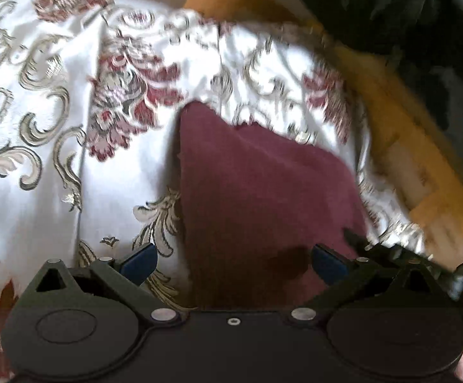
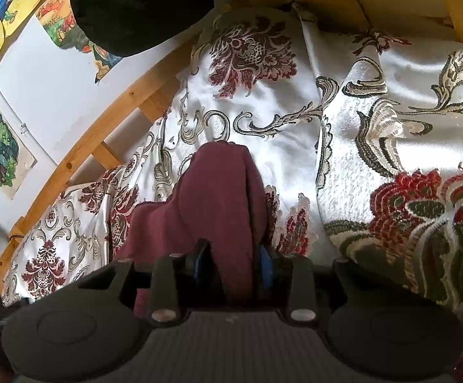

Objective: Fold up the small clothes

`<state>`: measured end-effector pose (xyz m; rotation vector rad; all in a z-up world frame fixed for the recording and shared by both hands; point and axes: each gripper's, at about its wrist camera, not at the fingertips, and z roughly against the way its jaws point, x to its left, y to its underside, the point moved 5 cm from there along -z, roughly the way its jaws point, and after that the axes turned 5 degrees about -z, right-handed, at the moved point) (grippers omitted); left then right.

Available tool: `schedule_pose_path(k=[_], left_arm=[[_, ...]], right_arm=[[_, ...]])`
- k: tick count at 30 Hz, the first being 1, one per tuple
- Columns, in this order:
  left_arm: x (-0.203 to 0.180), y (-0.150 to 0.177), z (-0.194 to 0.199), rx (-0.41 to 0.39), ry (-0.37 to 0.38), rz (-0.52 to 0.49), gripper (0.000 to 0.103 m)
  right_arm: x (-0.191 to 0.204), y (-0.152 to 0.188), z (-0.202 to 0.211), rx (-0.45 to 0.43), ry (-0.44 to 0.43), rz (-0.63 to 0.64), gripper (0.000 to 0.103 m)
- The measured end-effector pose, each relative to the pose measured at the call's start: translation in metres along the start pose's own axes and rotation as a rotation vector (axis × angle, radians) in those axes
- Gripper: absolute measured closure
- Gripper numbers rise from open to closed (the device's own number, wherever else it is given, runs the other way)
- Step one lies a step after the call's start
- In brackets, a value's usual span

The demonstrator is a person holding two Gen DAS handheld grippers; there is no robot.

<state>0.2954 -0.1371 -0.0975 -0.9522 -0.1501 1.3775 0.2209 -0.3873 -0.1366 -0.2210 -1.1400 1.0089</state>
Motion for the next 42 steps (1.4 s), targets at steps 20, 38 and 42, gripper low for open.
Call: schedule_pose_path(k=[20, 38, 42], left_arm=[[0.009, 0.007, -0.009, 0.036, 0.014, 0.014, 0.001], [0.019, 0.016, 0.0, -0.018, 0.06, 0.006, 0.011], [0.024, 0.019, 0.002, -0.043, 0.067, 0.023, 0.014]], right_arm=[[0.001, -0.003, 0.003, 0.014, -0.076, -0.046, 0.045], [-0.003, -0.012, 0.008, -0.115, -0.002, -0.073, 0.071], [0.0, -0.017, -0.005, -0.122, -0.02, -0.056, 0.082]])
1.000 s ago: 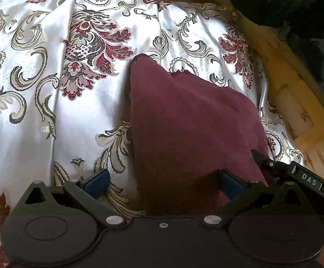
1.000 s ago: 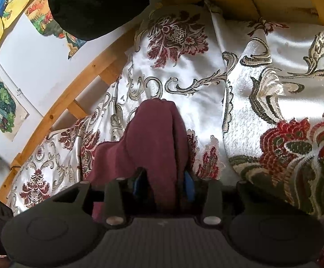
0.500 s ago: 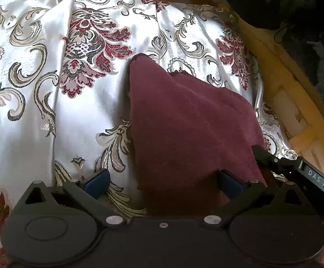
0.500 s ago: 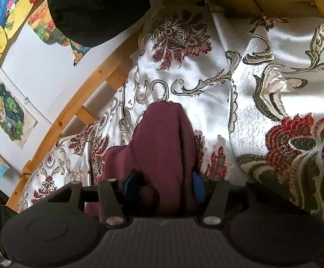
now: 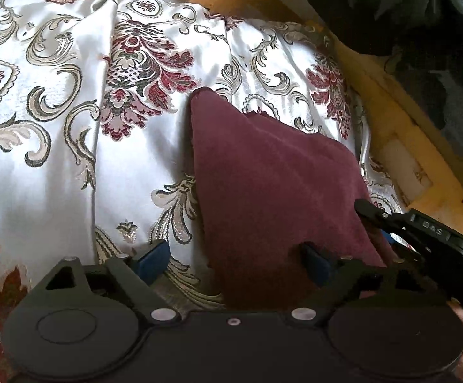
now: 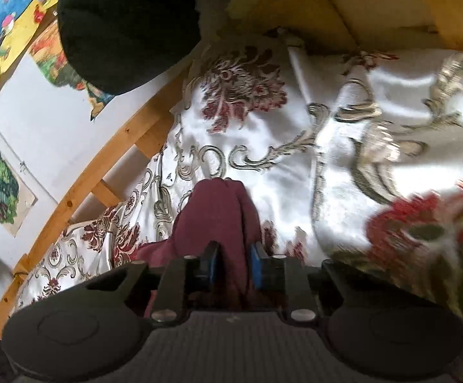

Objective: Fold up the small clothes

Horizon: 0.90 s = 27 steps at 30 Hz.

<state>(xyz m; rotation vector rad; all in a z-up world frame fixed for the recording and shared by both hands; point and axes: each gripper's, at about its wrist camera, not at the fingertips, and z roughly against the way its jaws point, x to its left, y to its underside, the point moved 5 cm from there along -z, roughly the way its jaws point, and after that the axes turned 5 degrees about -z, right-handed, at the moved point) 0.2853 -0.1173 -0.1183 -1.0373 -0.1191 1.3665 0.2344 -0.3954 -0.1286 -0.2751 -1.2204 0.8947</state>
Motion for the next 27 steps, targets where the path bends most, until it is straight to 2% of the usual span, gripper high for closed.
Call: schedule_pose_path(k=[3, 7, 11, 12, 14, 17, 18, 23, 27], left_arm=[[0.002, -0.001, 0.001, -0.001, 0.003, 0.014, 0.016], [0.003, 0.0, 0.001, -0.005, 0.011, 0.02, 0.016], [0.002, -0.001, 0.002, -0.014, 0.024, 0.02, 0.017], [0.002, -0.001, 0.002, -0.017, 0.035, 0.022, 0.019], [0.002, -0.001, 0.003, -0.015, 0.066, 0.03, 0.03], [-0.001, -0.004, 0.001, -0.011, 0.091, 0.048, 0.042], [-0.003, -0.006, 0.0, -0.01, 0.089, 0.047, 0.043], [-0.01, -0.012, 0.004, -0.017, 0.054, 0.008, 0.061], [-0.02, -0.024, 0.02, -0.073, 0.013, -0.076, 0.066]], right_arm=[[0.007, -0.001, -0.009, -0.016, 0.007, 0.067, 0.084], [0.007, -0.004, -0.012, -0.012, 0.012, 0.054, 0.084], [0.004, -0.006, -0.01, 0.024, 0.01, 0.046, 0.076], [0.005, -0.006, -0.011, 0.034, 0.014, 0.052, 0.075], [0.004, -0.004, -0.011, 0.033, 0.012, 0.038, 0.077], [-0.003, -0.004, -0.012, 0.035, -0.026, -0.058, 0.081], [-0.003, -0.004, -0.011, 0.03, -0.027, -0.061, 0.083], [0.014, -0.006, -0.003, -0.011, -0.051, 0.035, 0.087], [0.042, -0.005, 0.004, -0.057, -0.141, 0.135, 0.087]])
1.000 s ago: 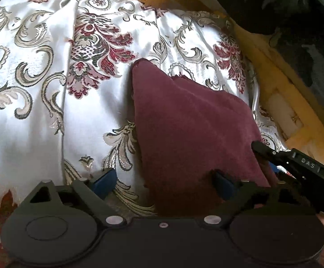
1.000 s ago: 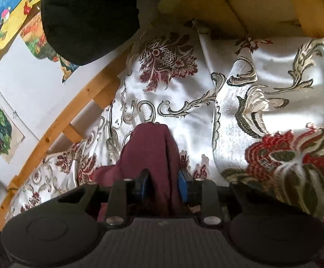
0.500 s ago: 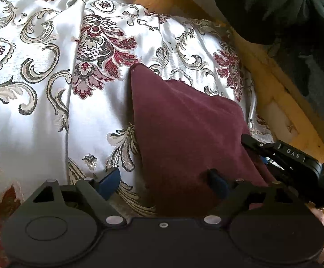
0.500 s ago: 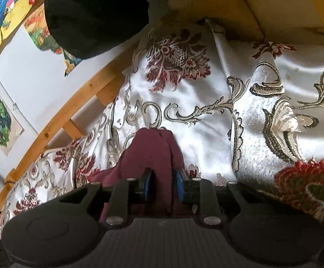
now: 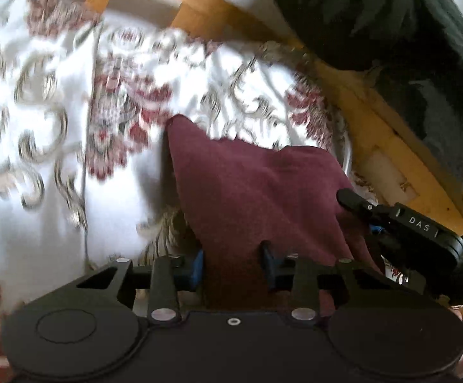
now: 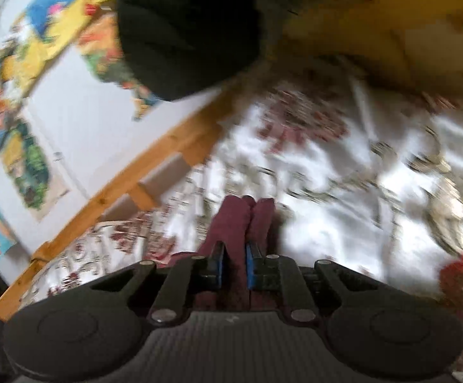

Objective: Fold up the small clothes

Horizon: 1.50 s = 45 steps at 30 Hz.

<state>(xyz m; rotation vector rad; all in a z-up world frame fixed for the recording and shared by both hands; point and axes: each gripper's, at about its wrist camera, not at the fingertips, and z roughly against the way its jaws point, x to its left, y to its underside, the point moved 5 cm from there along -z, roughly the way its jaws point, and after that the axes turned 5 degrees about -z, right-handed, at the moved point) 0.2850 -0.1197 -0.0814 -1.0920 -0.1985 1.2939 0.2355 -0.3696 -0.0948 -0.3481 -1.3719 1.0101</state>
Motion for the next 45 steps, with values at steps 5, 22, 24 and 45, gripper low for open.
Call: schedule_pose_path(k=[5, 22, 24, 45], left_arm=[[0.011, -0.016, 0.035, -0.094, -0.053, -0.08, 0.067], [0.079, 0.004, 0.055, -0.063, -0.149, 0.155, 0.054], [0.08, 0.004, 0.058, -0.056, -0.172, 0.161, 0.043], [-0.015, -0.001, 0.132, -0.156, -0.375, -0.118, 0.001]], right_arm=[[0.032, 0.005, -0.005, -0.028, -0.092, 0.06, 0.088], [0.037, 0.038, -0.037, 0.083, 0.009, 0.102, 0.094], [0.035, 0.035, -0.033, 0.075, 0.019, 0.103, 0.091], [0.088, 0.004, 0.057, -0.084, 0.022, 0.231, 0.001]])
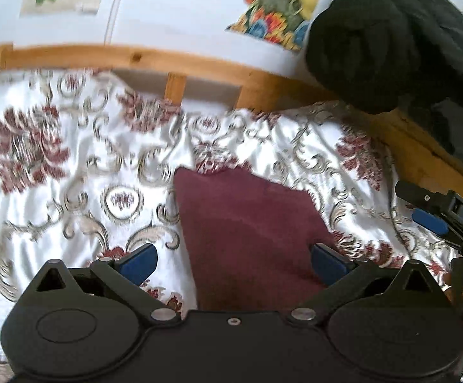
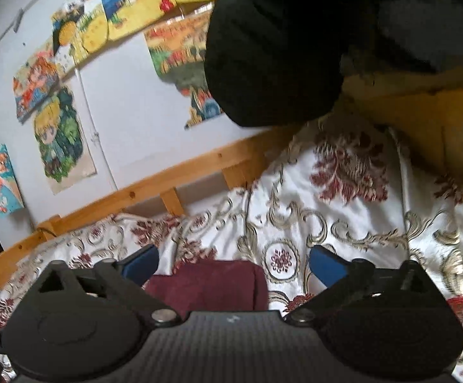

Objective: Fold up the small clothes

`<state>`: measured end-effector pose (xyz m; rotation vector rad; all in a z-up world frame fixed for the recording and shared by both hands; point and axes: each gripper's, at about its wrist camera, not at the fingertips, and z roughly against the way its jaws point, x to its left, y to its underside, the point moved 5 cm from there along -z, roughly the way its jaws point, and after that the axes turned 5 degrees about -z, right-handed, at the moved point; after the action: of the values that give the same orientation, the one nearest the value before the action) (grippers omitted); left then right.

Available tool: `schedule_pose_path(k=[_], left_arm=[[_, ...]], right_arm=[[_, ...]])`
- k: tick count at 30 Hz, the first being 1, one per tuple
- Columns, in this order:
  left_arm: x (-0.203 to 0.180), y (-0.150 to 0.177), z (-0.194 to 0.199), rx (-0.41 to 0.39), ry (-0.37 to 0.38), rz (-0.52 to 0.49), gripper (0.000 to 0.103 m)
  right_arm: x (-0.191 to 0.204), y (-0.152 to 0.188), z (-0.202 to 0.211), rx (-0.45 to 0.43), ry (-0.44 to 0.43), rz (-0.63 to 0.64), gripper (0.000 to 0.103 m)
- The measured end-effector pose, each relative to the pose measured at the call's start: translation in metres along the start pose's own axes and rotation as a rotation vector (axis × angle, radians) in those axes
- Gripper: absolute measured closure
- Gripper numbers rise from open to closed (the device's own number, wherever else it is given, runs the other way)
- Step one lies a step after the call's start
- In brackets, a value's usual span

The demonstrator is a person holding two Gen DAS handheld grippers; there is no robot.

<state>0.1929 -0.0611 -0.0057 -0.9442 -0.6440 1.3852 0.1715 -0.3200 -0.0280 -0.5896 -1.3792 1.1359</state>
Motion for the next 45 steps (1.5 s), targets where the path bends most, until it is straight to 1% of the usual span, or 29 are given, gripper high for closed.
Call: schedule_pose_path(k=[3, 5, 7, 10, 13, 18, 23, 28, 35, 45], left_arm=[[-0.008, -0.004, 0.024, -0.041, 0.006, -0.026, 0.001], [-0.012, -0.005, 0.04, -0.066, 0.008, -0.041, 0.001], [-0.014, -0.004, 0.057, -0.093, 0.013, -0.06, 0.001], [-0.013, 0.0, 0.081, -0.124, 0.013, -0.086, 0.001], [-0.009, 0.008, 0.102, -0.149, 0.004, -0.101, 0.001], [0.003, 0.025, 0.125, -0.158, -0.007, -0.089, 0.001], [0.016, 0.042, 0.133, -0.133, -0.007, -0.063, 0.001], [0.021, 0.055, 0.136, -0.109, -0.001, -0.053, 0.001], [0.019, 0.065, 0.134, -0.071, 0.013, -0.061, 0.001], [0.02, 0.067, 0.132, -0.058, 0.008, -0.056, 0.001]], right_arm=[[0.006, 0.001, 0.023, -0.009, 0.009, 0.019, 0.001], [0.012, 0.003, 0.036, -0.016, 0.023, 0.053, 0.001], [0.019, 0.004, 0.05, -0.036, 0.04, 0.084, 0.0], [0.03, 0.006, 0.074, -0.077, 0.037, 0.085, 0.0], [0.041, 0.013, 0.099, -0.111, 0.042, 0.105, 0.0], [0.058, 0.024, 0.134, -0.112, 0.06, 0.148, 0.0], [0.061, 0.04, 0.16, -0.076, 0.1, 0.132, 0.0], [0.064, 0.052, 0.174, -0.044, 0.114, 0.133, 0.0], [0.062, 0.057, 0.175, -0.021, 0.126, 0.13, 0.0], [0.061, 0.059, 0.17, -0.002, 0.122, 0.13, 0.0]])
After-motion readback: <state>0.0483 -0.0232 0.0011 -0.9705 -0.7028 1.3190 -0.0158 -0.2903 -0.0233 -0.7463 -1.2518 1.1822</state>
